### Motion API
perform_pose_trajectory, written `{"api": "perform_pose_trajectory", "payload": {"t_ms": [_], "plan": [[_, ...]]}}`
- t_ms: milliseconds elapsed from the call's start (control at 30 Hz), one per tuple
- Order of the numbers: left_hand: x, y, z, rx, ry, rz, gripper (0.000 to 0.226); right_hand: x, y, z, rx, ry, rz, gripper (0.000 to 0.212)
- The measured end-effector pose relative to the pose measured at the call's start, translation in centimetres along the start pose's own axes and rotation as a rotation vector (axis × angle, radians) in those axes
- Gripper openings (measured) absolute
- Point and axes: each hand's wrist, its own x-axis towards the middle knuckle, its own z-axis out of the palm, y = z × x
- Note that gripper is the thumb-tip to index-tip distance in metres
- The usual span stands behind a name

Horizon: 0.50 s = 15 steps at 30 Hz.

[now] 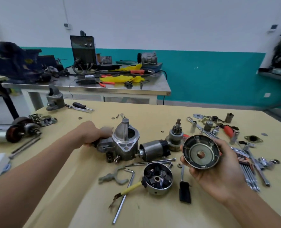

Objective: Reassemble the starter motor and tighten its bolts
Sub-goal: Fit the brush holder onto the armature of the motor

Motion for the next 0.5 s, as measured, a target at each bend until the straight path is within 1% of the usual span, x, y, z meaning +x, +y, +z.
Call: {"api": "perform_pose_trajectory", "payload": {"t_ms": [33, 100, 167, 200, 233, 267, 333, 400, 467, 500], "plan": [[-0.2, 0.0, 0.0, 0.005, 0.046, 0.012, 0.049, 0.0, -0.1, 0.0, 0.011, 0.008, -0.006, 0.049], [-1.1, -0.2, -0.7, -0.062, 0.173, 0.07, 0.049, 0.0, -0.2, 0.0, 0.028, 0.02, -0.015, 0.044], [-2.9, 0.4, -2.5, -0.153, 0.352, 0.212, 0.047, 0.1, -0.3, 0.0, 0.038, 0.037, -0.021, 0.043], [-4.2, 1.1, -3.7, -0.177, 0.428, 0.302, 0.051, 0.2, -0.2, 0.0, 0.039, 0.045, -0.025, 0.045], [-5.5, 2.1, -4.9, -0.193, 0.468, 0.401, 0.055, 0.3, -0.1, 0.0, 0.039, 0.054, -0.031, 0.046], [-6.8, 3.2, -6.0, -0.187, 0.463, 0.506, 0.058, 0.4, 0.0, 0.0, 0.037, 0.064, -0.04, 0.046], [-10.0, 5.5, -7.0, -0.09, 0.353, 0.674, 0.059, 0.5, 0.3, 0.1, 0.015, 0.087, -0.068, 0.039], [-13.8, 7.9, -5.9, 0.086, 0.197, 0.721, 0.063, 0.4, 0.6, 0.3, -0.012, 0.102, -0.096, 0.033], [-17.1, 9.9, -3.4, 0.223, 0.051, 0.744, 0.068, 0.3, 0.8, 0.1, -0.045, 0.123, -0.12, 0.033], [-18.1, 10.5, -1.9, 0.281, 0.004, 0.759, 0.07, 0.3, 0.9, 0.0, -0.068, 0.144, -0.131, 0.034]]}}
